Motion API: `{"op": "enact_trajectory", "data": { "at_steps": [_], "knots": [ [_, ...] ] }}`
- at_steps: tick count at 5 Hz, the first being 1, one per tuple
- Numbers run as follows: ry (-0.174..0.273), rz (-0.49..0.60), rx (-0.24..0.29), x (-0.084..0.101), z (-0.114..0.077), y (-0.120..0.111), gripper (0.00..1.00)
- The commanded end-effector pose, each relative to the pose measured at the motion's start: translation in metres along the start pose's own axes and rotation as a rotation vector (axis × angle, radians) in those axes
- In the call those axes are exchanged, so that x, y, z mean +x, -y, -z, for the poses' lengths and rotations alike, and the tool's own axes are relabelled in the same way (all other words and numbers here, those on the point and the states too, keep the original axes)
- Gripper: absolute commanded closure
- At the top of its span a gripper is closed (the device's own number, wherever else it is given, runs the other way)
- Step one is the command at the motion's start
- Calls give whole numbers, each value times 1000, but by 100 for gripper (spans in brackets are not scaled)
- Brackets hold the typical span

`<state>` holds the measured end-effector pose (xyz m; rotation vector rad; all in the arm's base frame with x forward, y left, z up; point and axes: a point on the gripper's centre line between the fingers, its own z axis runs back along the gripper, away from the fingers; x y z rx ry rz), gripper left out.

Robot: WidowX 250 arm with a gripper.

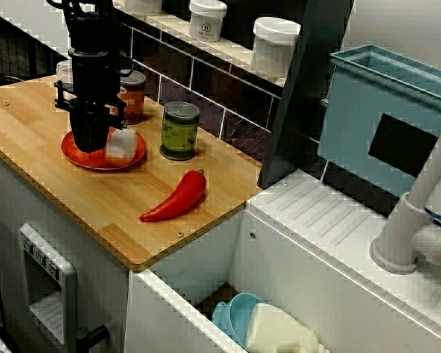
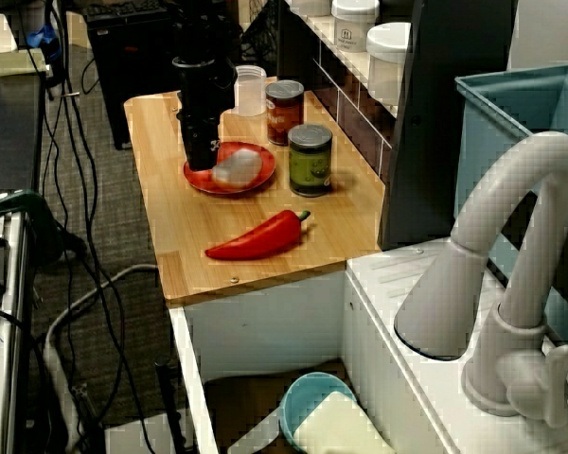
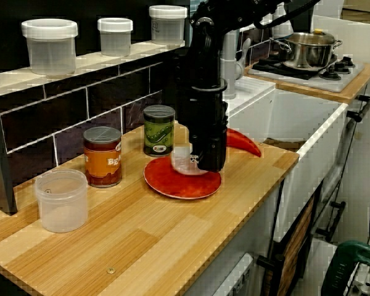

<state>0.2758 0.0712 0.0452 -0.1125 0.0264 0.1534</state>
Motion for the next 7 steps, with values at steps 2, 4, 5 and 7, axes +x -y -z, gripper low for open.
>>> {"op": "enact_trajectory", "data": {
  "at_steps": [2,4,5,7],
  "knots": [
    [68,7,0,-1,-18,1,100],
    [122,44,6,-13,-13,18,100],
    [123,33,7,-8,-10,15,100],
    [111,15,16,3,-22,10,0]
  ]
}}
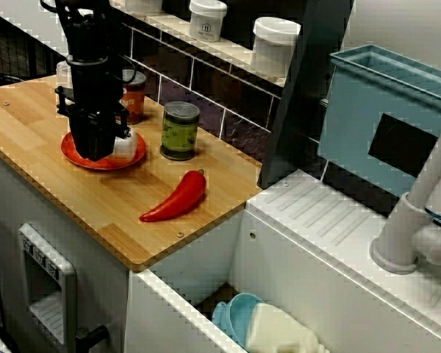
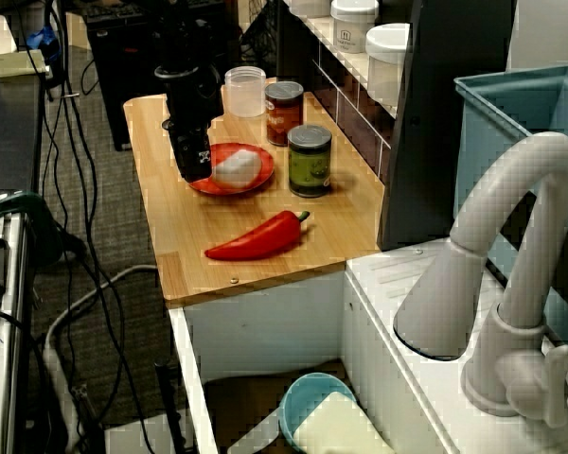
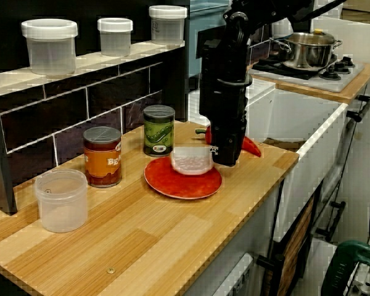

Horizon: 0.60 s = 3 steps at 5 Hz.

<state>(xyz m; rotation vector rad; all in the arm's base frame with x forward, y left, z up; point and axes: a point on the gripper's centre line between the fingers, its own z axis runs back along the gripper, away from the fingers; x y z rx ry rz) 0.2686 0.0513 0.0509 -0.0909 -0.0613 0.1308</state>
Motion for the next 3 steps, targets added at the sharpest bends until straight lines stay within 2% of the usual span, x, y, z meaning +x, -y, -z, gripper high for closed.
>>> {"op": "enact_trajectory", "data": {
  "at_steps": [1,2,3],
  "knots": [
    [21,-21,-6,20,-25,-12,0],
    [19,-34,-15,26,-29,-13,0],
    [22,-49,-5,31,-24,-10,0]
  ]
}}
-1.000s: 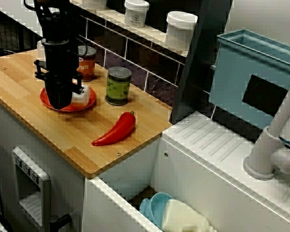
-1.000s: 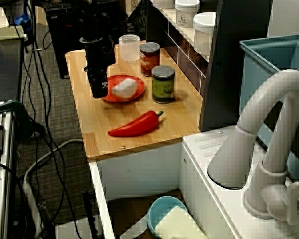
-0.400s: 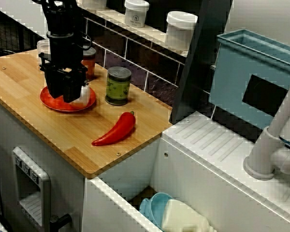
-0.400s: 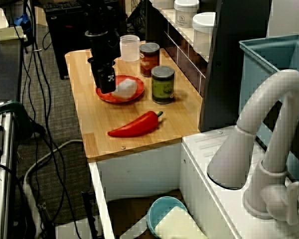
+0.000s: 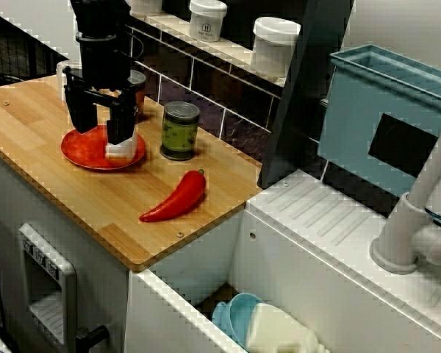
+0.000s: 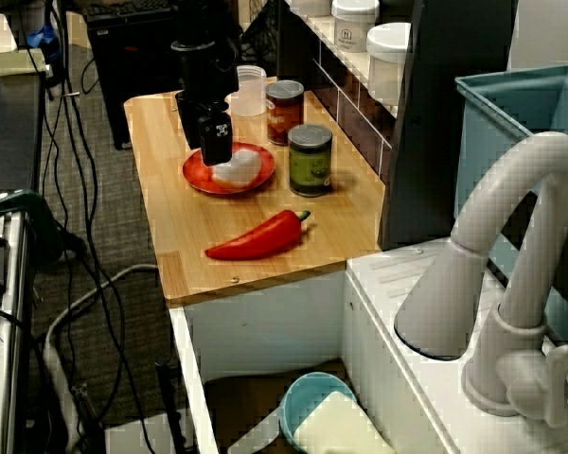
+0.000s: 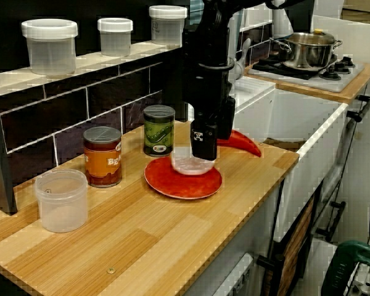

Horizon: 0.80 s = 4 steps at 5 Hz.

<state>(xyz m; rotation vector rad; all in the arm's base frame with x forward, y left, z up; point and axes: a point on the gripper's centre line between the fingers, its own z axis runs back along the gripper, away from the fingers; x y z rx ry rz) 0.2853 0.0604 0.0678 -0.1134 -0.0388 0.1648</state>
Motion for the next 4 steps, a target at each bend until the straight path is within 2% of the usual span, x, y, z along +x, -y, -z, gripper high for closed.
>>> {"op": "enact_trajectory", "data": {
  "at_steps": [1,2,4],
  "knots": [
    [45,-37,15,14,-1,-3,0],
    [51,-72,15,14,8,2,0],
    [46,-112,12,22,13,8,0]
  ]
}}
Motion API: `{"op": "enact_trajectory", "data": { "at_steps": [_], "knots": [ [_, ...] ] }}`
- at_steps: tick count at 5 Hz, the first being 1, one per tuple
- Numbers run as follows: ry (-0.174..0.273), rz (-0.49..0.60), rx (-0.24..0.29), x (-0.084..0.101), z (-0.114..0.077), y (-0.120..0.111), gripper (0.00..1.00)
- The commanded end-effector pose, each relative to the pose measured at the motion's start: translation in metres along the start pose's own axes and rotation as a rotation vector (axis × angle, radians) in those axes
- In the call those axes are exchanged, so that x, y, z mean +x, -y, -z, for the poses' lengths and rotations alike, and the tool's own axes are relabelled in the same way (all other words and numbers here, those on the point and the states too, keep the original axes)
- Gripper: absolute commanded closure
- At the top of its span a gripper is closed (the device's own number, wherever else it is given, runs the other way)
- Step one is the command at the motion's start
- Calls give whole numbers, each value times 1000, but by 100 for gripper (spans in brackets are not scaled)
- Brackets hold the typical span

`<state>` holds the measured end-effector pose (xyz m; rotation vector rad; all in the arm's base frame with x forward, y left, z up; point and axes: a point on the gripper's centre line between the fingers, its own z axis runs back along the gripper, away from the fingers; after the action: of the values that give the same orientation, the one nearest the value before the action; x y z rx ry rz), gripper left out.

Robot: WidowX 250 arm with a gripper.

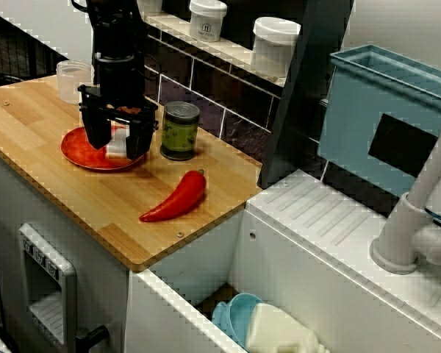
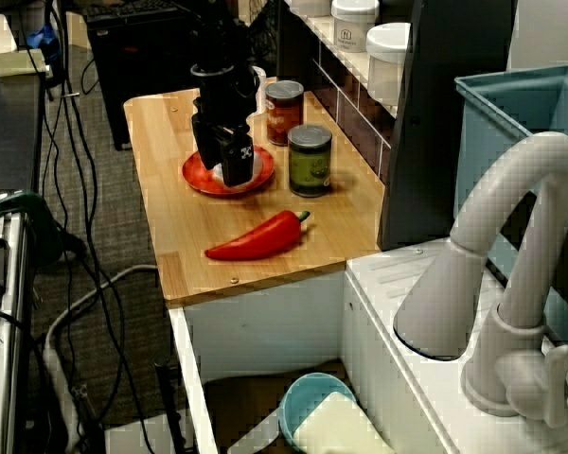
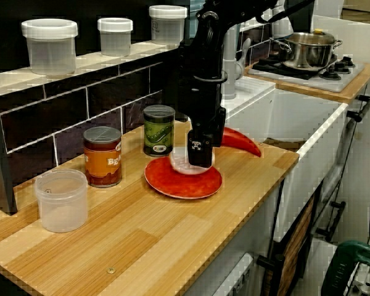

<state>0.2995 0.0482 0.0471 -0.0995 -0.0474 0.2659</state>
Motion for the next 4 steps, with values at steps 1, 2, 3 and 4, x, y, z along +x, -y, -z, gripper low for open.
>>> {"op": "enact_trajectory", "data": {
  "at_steps": [1,2,3,4],
  "knots": [
    [24,-11,7,14,-5,-3,0],
    [6,-10,-2,17,-6,-6,100],
    [6,-7,-4,17,-4,-9,100],
    [-1,-2,0,16,-2,-11,100]
  ]
}}
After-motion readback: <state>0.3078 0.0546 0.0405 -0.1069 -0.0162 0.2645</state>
